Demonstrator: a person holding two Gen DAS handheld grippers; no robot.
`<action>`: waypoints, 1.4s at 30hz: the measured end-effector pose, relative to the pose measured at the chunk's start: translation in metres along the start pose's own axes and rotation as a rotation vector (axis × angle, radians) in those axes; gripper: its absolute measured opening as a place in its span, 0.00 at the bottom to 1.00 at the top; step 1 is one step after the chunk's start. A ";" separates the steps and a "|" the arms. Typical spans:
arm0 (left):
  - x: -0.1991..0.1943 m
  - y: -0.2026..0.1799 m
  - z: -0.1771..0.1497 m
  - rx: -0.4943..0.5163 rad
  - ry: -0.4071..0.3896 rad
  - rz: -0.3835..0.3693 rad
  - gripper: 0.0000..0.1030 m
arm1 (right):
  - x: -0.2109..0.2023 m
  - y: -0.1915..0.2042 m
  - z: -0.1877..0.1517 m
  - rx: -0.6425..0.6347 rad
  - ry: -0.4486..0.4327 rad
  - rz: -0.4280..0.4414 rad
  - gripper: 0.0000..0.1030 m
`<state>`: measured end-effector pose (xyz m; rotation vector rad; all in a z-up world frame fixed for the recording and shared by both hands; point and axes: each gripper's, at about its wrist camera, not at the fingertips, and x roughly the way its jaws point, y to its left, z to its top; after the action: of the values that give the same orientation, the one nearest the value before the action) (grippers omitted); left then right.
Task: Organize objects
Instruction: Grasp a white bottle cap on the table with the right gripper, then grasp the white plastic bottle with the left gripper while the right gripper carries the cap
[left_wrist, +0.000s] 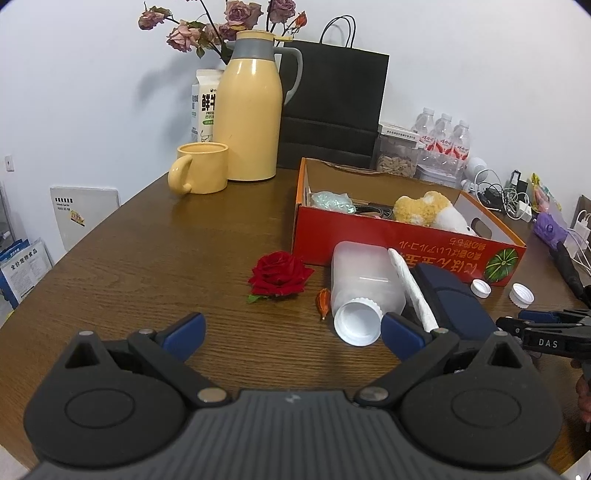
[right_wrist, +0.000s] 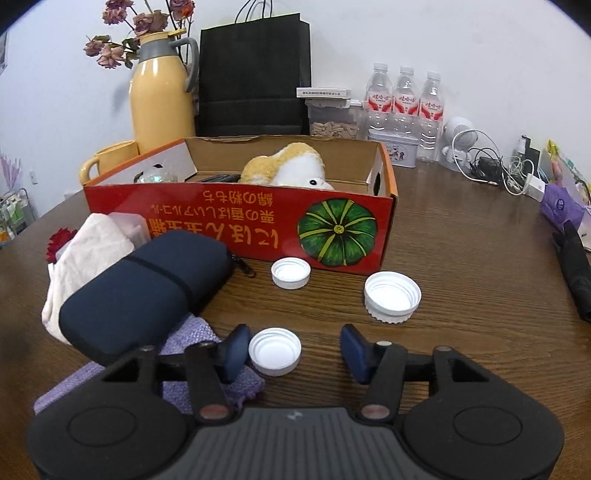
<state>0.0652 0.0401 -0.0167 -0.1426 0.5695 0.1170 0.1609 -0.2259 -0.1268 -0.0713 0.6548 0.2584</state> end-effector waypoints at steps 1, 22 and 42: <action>0.000 0.000 0.000 0.001 0.002 -0.001 1.00 | -0.001 0.000 -0.001 -0.001 -0.005 0.000 0.38; 0.043 -0.021 -0.006 0.043 0.043 -0.036 1.00 | -0.029 0.005 -0.004 -0.041 -0.189 -0.045 0.27; 0.069 -0.033 -0.005 0.042 0.024 -0.104 0.54 | -0.033 0.006 -0.004 -0.050 -0.209 -0.032 0.27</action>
<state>0.1251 0.0117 -0.0549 -0.1323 0.5868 0.0023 0.1312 -0.2276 -0.1095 -0.1006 0.4387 0.2477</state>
